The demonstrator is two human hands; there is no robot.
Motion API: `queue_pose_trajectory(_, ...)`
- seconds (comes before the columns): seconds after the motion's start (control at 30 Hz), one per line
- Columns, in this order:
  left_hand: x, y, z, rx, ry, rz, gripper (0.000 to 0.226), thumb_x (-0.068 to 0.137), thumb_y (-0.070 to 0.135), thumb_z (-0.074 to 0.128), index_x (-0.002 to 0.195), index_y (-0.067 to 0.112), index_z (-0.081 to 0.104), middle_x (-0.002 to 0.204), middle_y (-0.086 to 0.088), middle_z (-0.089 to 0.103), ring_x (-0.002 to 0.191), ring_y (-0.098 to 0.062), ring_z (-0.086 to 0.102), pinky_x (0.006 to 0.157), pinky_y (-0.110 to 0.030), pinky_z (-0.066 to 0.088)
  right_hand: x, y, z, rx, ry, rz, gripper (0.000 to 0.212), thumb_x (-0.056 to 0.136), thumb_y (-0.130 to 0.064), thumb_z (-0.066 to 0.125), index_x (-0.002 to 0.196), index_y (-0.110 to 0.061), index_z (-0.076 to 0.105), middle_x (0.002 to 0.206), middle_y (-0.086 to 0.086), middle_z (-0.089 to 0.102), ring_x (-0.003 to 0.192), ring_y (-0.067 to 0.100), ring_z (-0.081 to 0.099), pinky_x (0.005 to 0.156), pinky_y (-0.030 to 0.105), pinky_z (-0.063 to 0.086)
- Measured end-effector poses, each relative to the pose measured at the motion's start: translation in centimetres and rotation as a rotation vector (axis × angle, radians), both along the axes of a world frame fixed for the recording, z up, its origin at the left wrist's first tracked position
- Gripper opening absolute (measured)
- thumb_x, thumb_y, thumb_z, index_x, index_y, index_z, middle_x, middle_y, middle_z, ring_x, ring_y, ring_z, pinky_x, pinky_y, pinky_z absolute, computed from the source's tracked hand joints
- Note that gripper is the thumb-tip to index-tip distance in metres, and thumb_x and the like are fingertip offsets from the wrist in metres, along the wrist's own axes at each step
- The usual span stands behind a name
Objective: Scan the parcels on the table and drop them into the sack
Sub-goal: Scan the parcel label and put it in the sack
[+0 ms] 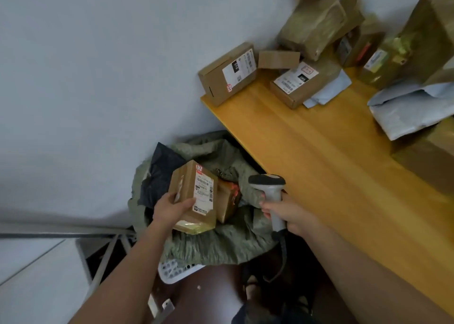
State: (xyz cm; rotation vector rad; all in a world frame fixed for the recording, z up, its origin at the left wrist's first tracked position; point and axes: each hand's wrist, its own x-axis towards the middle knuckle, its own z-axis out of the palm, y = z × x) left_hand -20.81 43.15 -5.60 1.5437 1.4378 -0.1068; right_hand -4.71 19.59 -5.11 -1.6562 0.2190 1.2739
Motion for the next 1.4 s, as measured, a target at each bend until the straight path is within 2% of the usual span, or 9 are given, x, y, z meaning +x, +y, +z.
queue_pose_trajectory(0.37, 1.8, 1.3, 0.9, -0.187, -0.093, -0.081, 0.070, 0.075, 0.015, 0.083, 0.137, 0.007, 0.053, 0.122, -0.010, 0.065, 0.095, -0.023, 0.068, 0.075, -0.031, 0.056, 3.7, -1.5, 3.3, -0.183, -0.109, -0.274, 0.017, 0.087, -0.016, 0.074, 0.083, -0.004, 0.062, 0.069, 0.012, 0.061, 0.052, 0.018, 0.057, 0.049, 0.029, 0.047)
queue_pose_trajectory(0.5, 3.2, 1.0, 1.0, -0.236, -0.085, -0.125, 0.070, 0.073, 0.019, 0.084, 0.136, 0.010, 0.054, 0.116, -0.010, 0.067, 0.087, -0.022, 0.070, 0.064, -0.027, 0.055, 4.0, -1.7, 4.1, -0.201, -0.073, -0.136, 0.015, 0.086, -0.012, 0.074, 0.079, -0.003, 0.065, 0.070, 0.014, 0.062, 0.058, 0.021, 0.059, 0.058, 0.033, 0.050)
queue_pose_trajectory(0.63, 4.4, 1.1, 1.8, -0.382, 0.074, -0.303, 0.054, 0.072, 0.026, 0.083, 0.121, 0.010, 0.065, 0.097, -0.012, 0.075, 0.085, -0.029, 0.073, 0.074, -0.038, 0.060, 4.1, -1.7, 4.3, 0.038, -0.002, -0.364, 0.010, 0.087, -0.008, 0.071, 0.089, -0.002, 0.064, 0.089, 0.021, 0.068, 0.084, 0.032, 0.069, 0.081, 0.042, 0.057)
queue_pose_trajectory(0.73, 5.6, 0.2, 2.2, -0.451, 0.172, -0.412, 0.040, 0.075, 0.026, 0.080, 0.108, 0.007, 0.069, 0.091, -0.013, 0.076, 0.088, -0.030, 0.073, 0.078, -0.040, 0.060, 4.4, -2.2, 4.7, 0.103, 0.003, -0.446, 0.006, 0.088, -0.004, 0.069, 0.092, -0.002, 0.065, 0.084, 0.017, 0.070, 0.080, 0.028, 0.071, 0.067, 0.033, 0.061)
queue_pose_trajectory(1.03, 10.2, -4.9, -1.9, -0.261, -0.250, 0.189, 0.072, 0.067, 0.038, 0.082, 0.129, 0.022, 0.049, 0.128, -0.007, 0.057, 0.103, -0.029, 0.062, 0.090, -0.047, 0.055, 3.7, -3.0, 3.2, -0.028, -0.165, -0.554, 0.004, 0.090, -0.004, 0.067, 0.088, -0.002, 0.064, 0.078, 0.013, 0.068, 0.070, 0.020, 0.070, 0.063, 0.029, 0.057)
queue_pose_trajectory(1.13, 10.0, -6.7, -2.3, -0.094, -0.105, 0.158, 0.080, 0.079, 0.044, 0.077, 0.143, 0.019, 0.035, 0.147, -0.010, 0.035, 0.121, -0.034, 0.049, 0.099, -0.041, 0.046, 3.8, -2.6, 2.9, -0.076, -0.221, -0.442, 0.012, 0.089, -0.005, 0.067, 0.079, -0.003, 0.062, 0.080, 0.016, 0.069, 0.081, 0.024, 0.073, 0.083, 0.042, 0.058)
queue_pose_trajectory(1.2, 9.9, -7.5, -2.1, -0.249, 0.069, 0.062, 0.086, 0.089, 0.047, 0.065, 0.152, 0.011, 0.020, 0.153, -0.015, 0.025, 0.130, -0.036, 0.043, 0.095, -0.044, 0.045, 3.9, -2.2, 2.9, -0.104, -0.248, -0.376, 0.014, 0.089, -0.006, 0.068, 0.077, -0.004, 0.060, 0.080, 0.017, 0.068, 0.085, 0.025, 0.072, 0.089, 0.048, 0.056)
queue_pose_trajectory(1.3, 9.6, -7.8, -1.0, -0.692, -0.048, 0.065, 0.052, 0.098, 0.035, 0.055, 0.137, 0.001, 0.045, 0.124, -0.017, 0.058, 0.108, -0.031, 0.061, 0.087, -0.044, 0.054, 4.0, -2.0, 2.8, -0.095, -0.198, -0.392, 0.014, 0.088, -0.005, 0.069, 0.099, 0.002, 0.063, 0.094, 0.018, 0.070, 0.087, 0.027, 0.072, 0.083, 0.043, 0.059)
queue_pose_trajectory(1.4, 8.6, -6.8, -1.6, -0.630, -0.054, 0.050, 0.030, 0.096, 0.005, 0.057, 0.124, -0.005, 0.053, 0.092, -0.013, 0.061, 0.082, -0.023, 0.063, 0.067, -0.035, 0.056, 4.0, -2.1, 3.0, -0.084, -0.150, -0.387, 0.018, 0.089, -0.004, 0.068, 0.106, -0.002, 0.062, 0.100, 0.020, 0.068, 0.090, 0.029, 0.072, 0.079, 0.040, 0.060)
